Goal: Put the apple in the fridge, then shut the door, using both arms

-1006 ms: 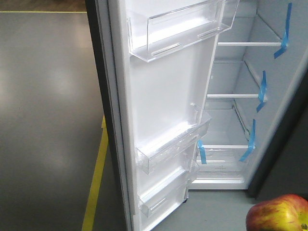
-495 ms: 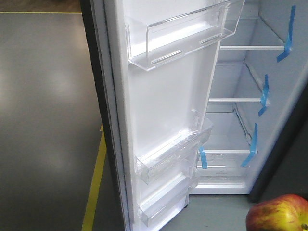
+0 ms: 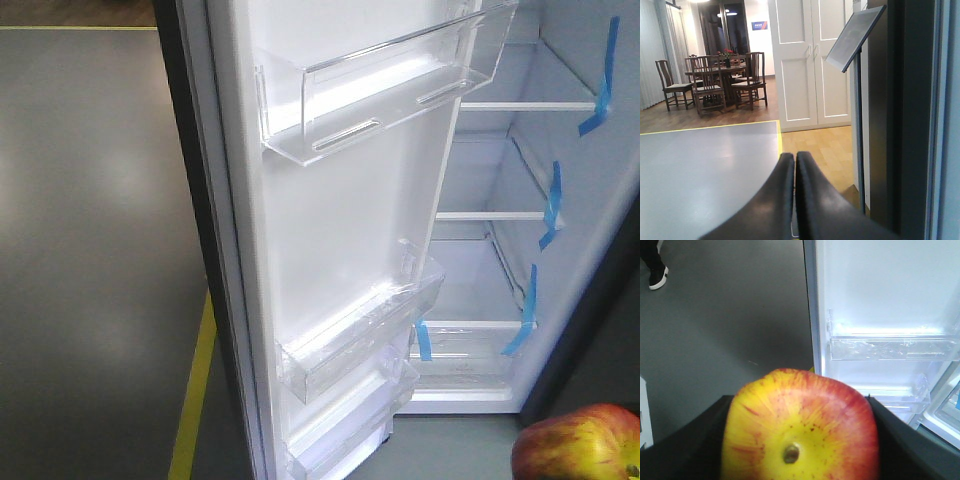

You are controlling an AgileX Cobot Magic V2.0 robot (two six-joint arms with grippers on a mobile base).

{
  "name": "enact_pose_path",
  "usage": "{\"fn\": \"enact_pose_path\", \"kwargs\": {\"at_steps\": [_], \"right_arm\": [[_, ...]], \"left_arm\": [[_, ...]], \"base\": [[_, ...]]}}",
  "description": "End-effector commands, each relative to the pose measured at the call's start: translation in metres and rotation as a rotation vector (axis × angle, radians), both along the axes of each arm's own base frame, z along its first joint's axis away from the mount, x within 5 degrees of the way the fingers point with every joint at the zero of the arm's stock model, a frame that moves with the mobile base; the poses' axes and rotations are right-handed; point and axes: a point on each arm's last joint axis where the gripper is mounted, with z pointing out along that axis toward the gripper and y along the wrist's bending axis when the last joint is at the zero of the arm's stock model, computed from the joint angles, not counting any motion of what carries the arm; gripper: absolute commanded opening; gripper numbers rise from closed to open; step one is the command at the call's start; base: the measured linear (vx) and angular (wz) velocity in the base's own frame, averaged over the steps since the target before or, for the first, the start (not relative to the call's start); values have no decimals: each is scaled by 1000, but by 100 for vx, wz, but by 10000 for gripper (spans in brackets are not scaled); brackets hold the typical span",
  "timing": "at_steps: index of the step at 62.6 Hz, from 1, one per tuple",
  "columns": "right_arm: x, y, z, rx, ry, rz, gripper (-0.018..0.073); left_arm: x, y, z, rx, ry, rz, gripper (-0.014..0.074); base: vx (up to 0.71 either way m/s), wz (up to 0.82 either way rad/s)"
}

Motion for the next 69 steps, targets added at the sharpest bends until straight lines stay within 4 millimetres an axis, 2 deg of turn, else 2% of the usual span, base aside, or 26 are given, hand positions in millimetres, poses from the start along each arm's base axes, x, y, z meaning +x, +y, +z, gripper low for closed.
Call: {"fn": "enact_pose_path", "kwargs": {"at_steps": [1, 69], "right_arm": [[3, 1, 14, 58, -70, -16, 411], [3, 1, 14, 58, -70, -16, 411]], "left_arm": [[-1, 0, 1, -19, -70, -9, -6], [-1, 0, 1, -19, -70, -9, -6]], "base": [[6, -3], [4, -3]]}}
